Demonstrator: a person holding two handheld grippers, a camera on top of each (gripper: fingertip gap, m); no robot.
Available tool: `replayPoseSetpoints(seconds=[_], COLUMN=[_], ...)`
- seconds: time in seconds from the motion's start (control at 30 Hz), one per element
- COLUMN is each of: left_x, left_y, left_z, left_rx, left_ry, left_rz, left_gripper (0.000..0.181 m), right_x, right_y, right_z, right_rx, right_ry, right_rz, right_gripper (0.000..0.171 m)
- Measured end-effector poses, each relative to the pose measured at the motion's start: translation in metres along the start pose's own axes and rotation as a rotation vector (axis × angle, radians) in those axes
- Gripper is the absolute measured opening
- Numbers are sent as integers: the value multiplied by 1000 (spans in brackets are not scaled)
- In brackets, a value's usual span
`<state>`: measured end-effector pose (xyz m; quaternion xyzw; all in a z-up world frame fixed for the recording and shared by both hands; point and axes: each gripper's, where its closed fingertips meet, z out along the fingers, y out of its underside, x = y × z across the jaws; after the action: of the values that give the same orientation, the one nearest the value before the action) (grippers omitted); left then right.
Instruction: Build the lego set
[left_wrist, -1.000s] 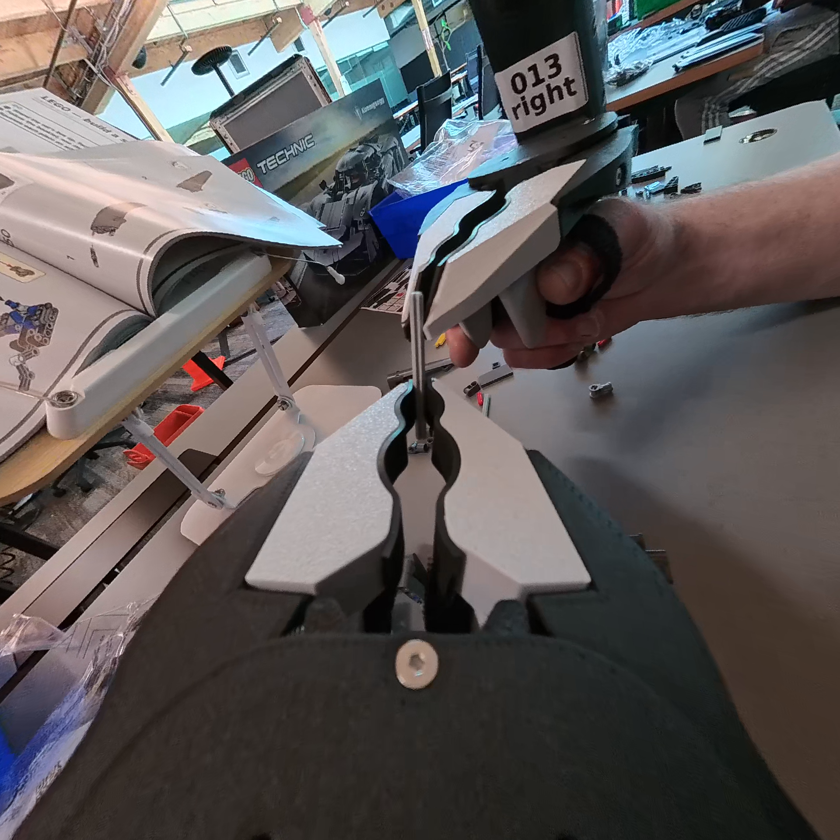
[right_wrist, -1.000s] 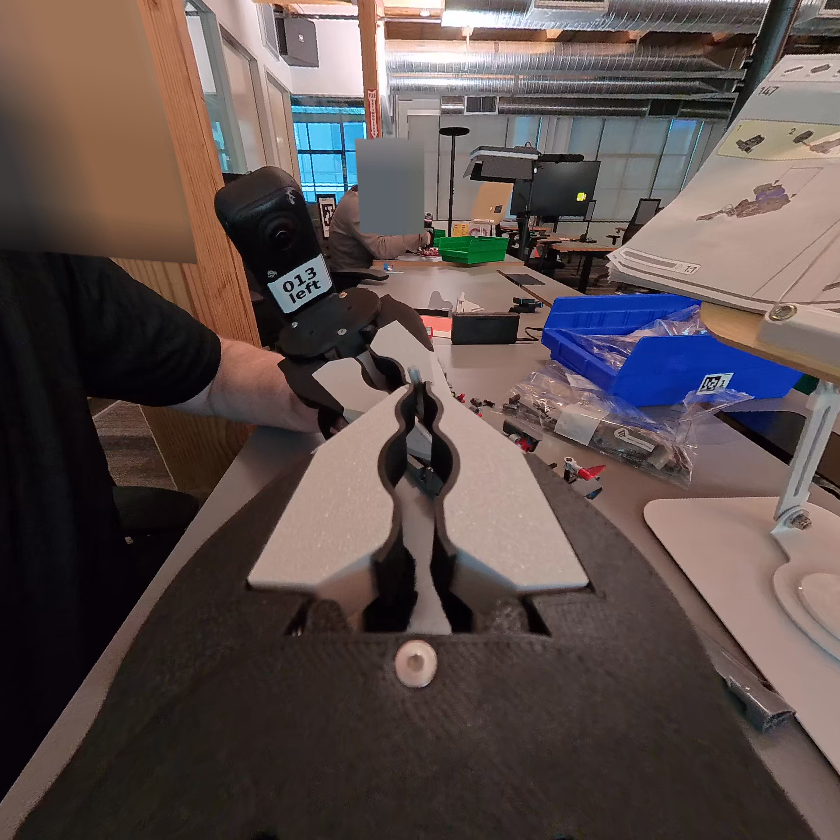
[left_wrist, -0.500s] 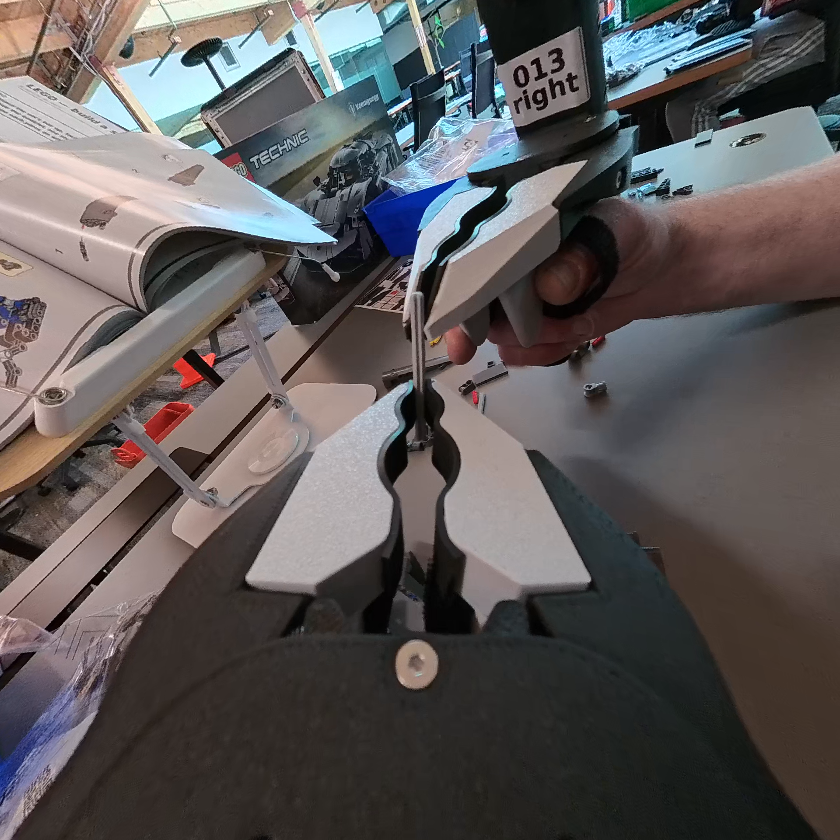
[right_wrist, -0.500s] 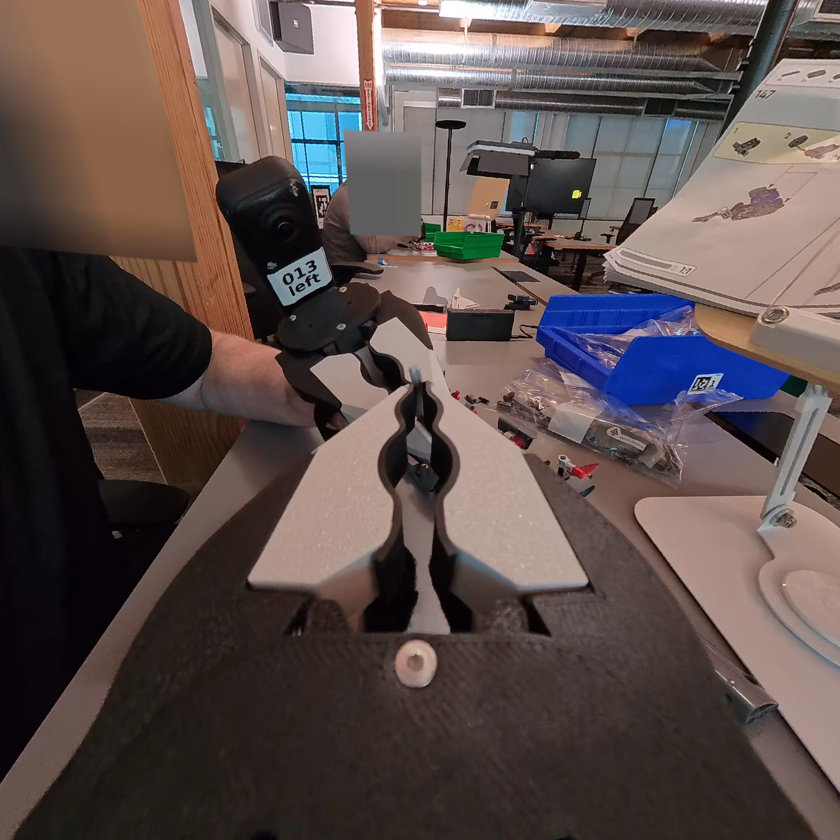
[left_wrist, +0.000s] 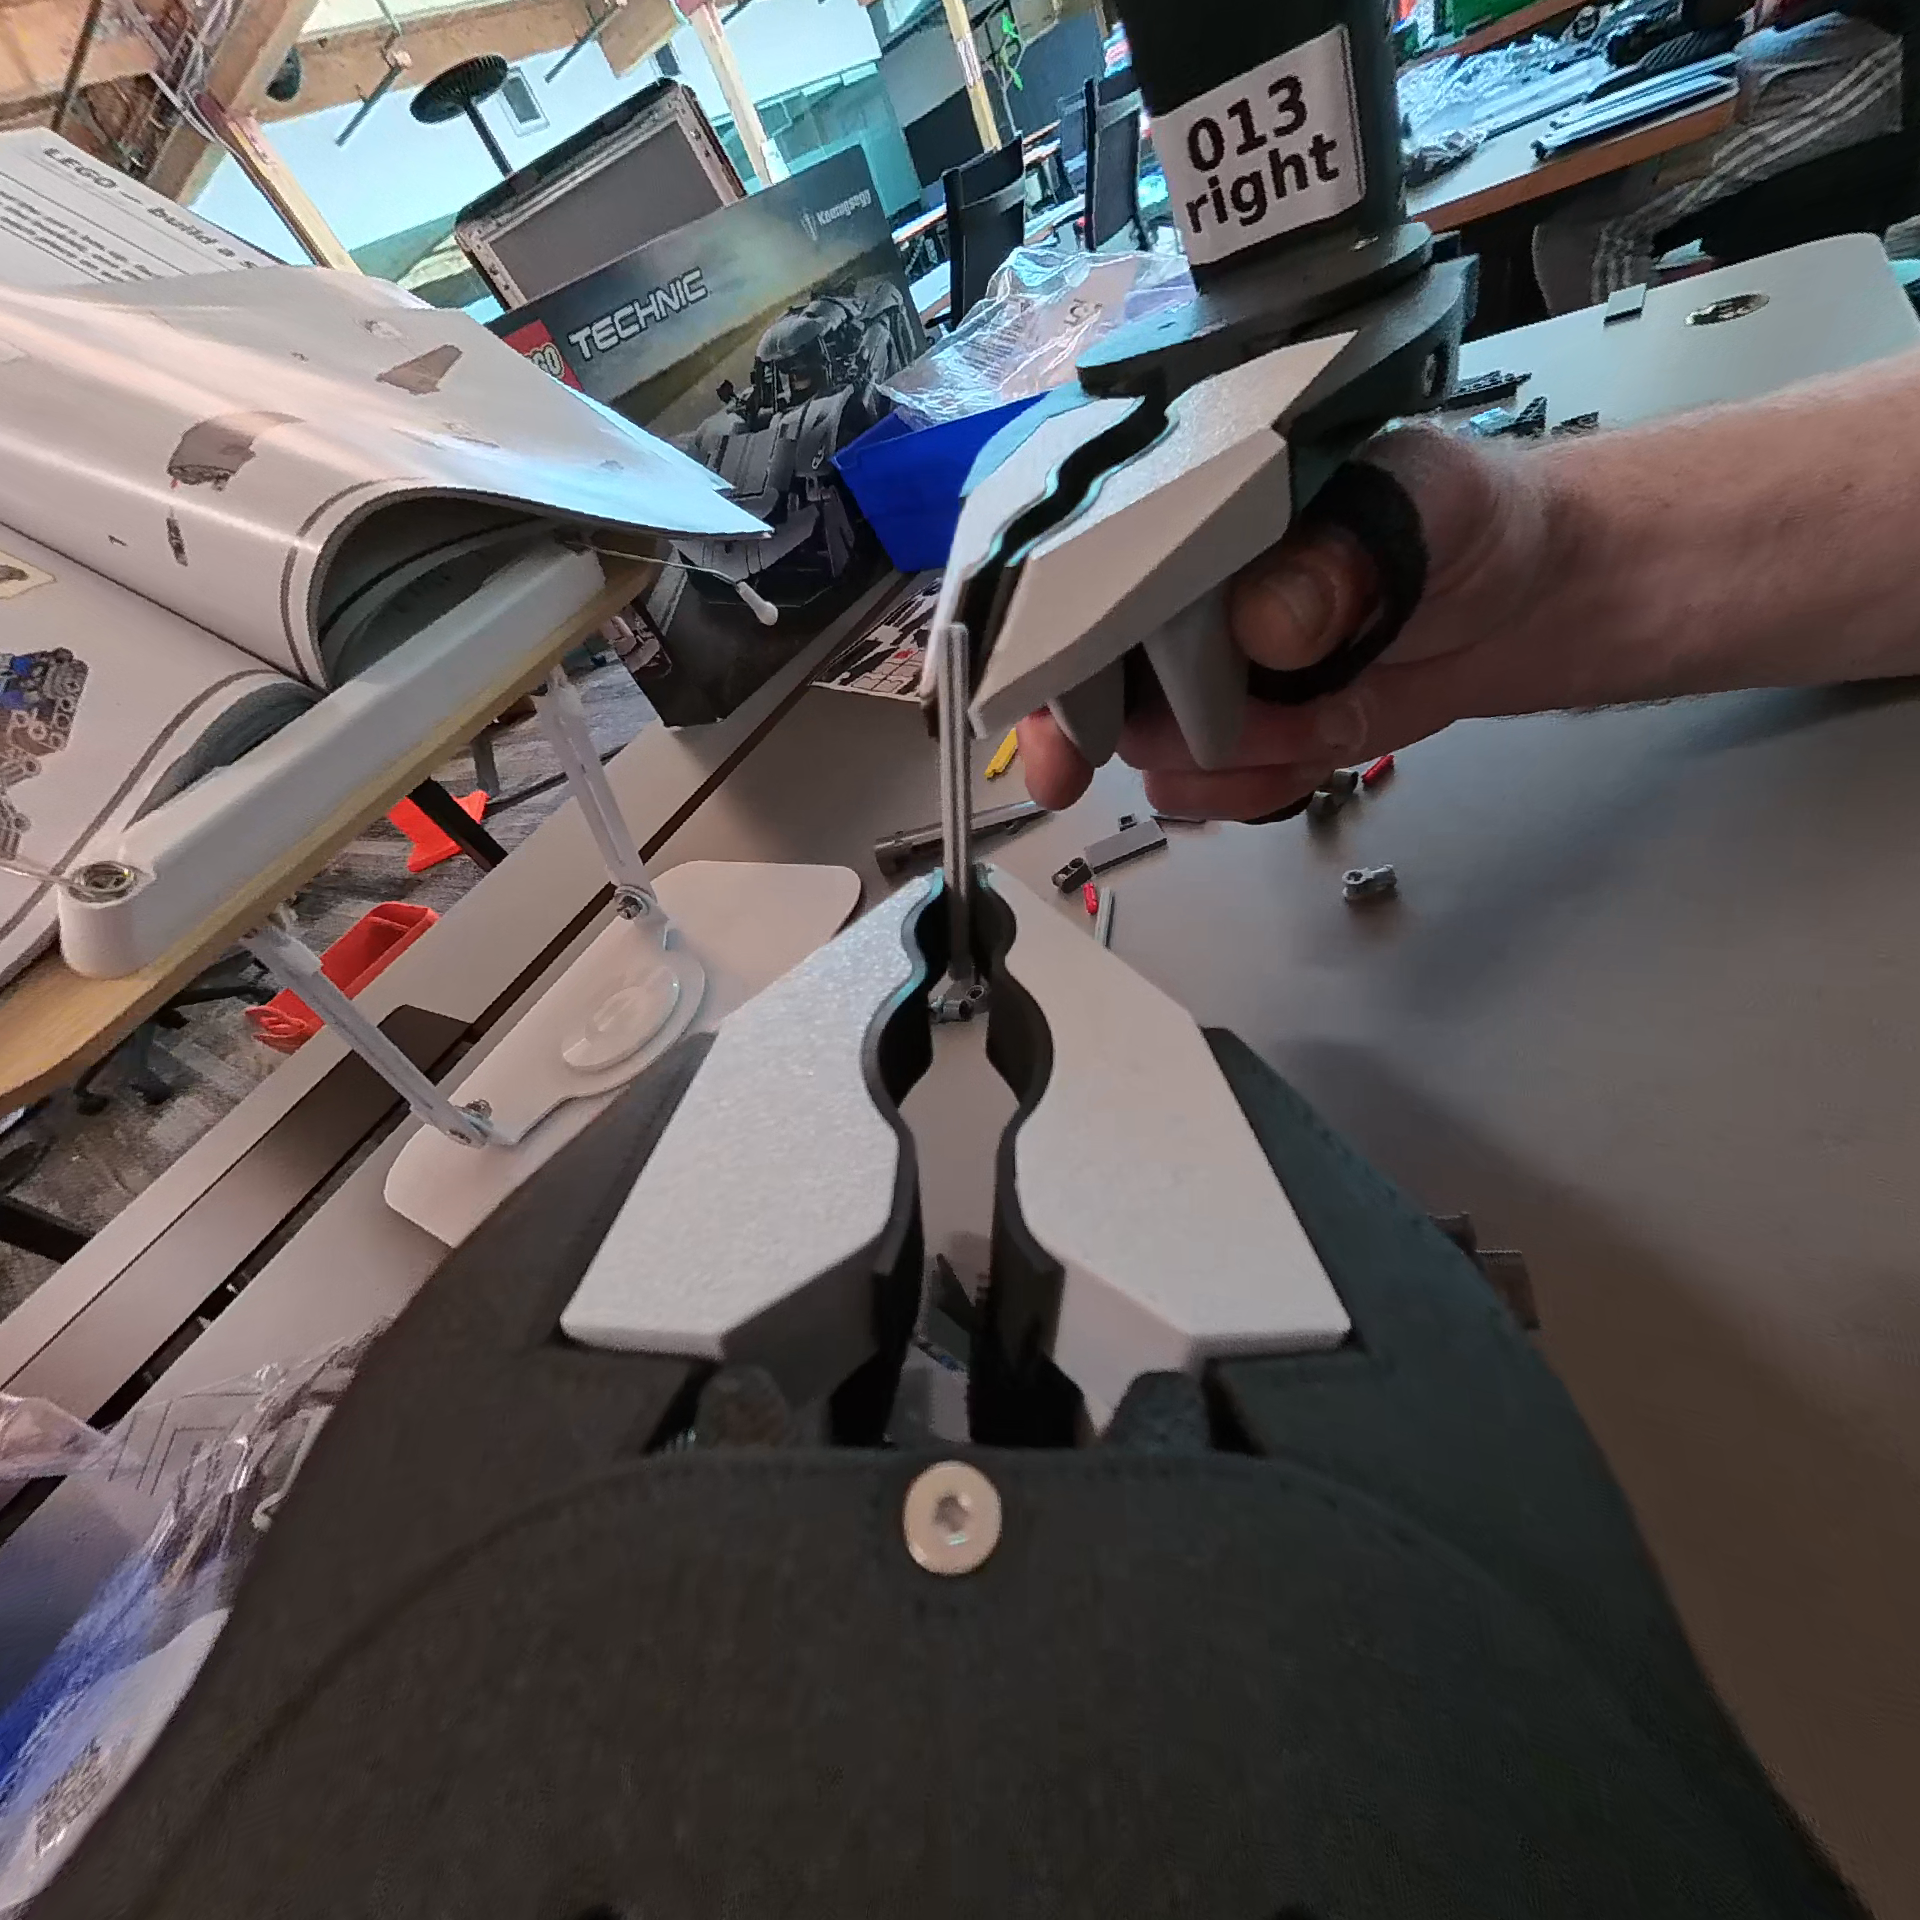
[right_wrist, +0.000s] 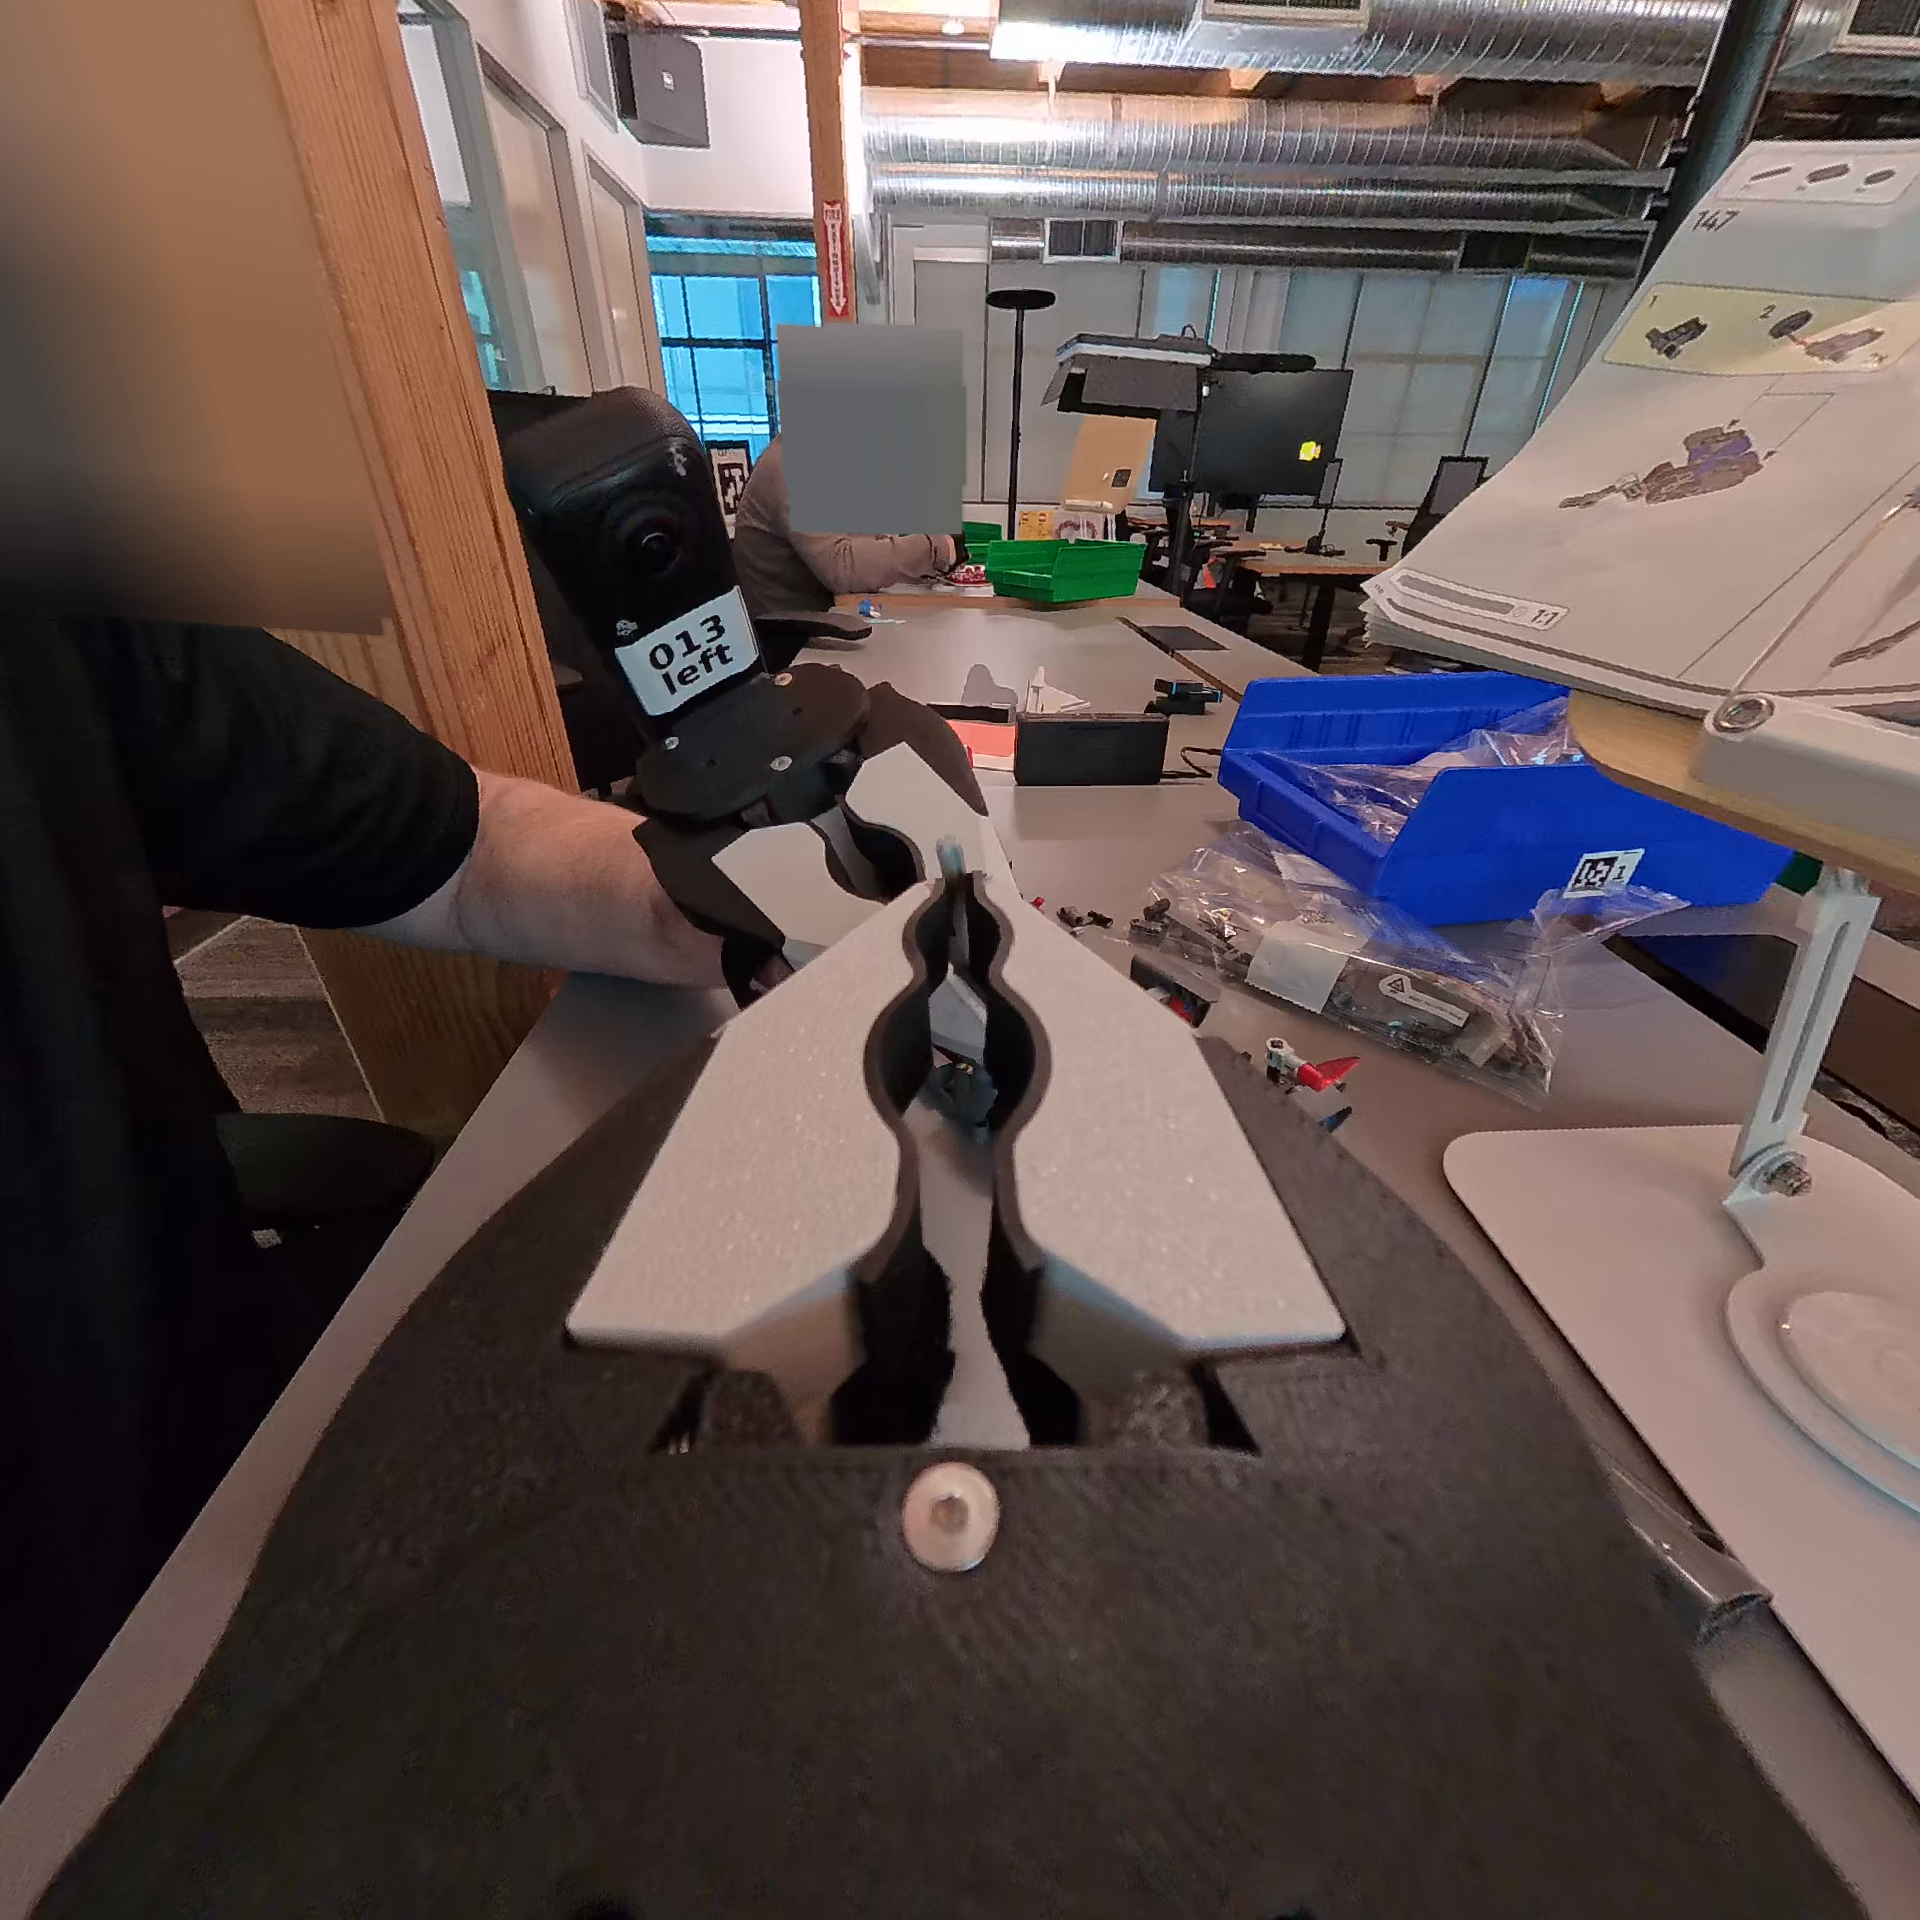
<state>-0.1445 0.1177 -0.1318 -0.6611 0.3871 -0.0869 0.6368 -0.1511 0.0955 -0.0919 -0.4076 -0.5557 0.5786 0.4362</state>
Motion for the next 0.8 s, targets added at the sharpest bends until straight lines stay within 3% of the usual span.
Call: replayPoseSetpoints(seconds=[0.47,0.57,0.8], left_x=[-2,-1,-2], left_y=[1,3,7], left_z=[1,2,3], left_rx=[7,-1,-19], left_ry=[-2,3,3], left_rz=[-29,-30,-23], left_gripper=[0,7,0], right_x=[2,2,4], right_y=[1,0,-1], right_z=[0,-1,-2], right_rx=[2,7,10], right_ry=[8,9,12], right_rz=[4,6,13], right_gripper=[0,0,0])
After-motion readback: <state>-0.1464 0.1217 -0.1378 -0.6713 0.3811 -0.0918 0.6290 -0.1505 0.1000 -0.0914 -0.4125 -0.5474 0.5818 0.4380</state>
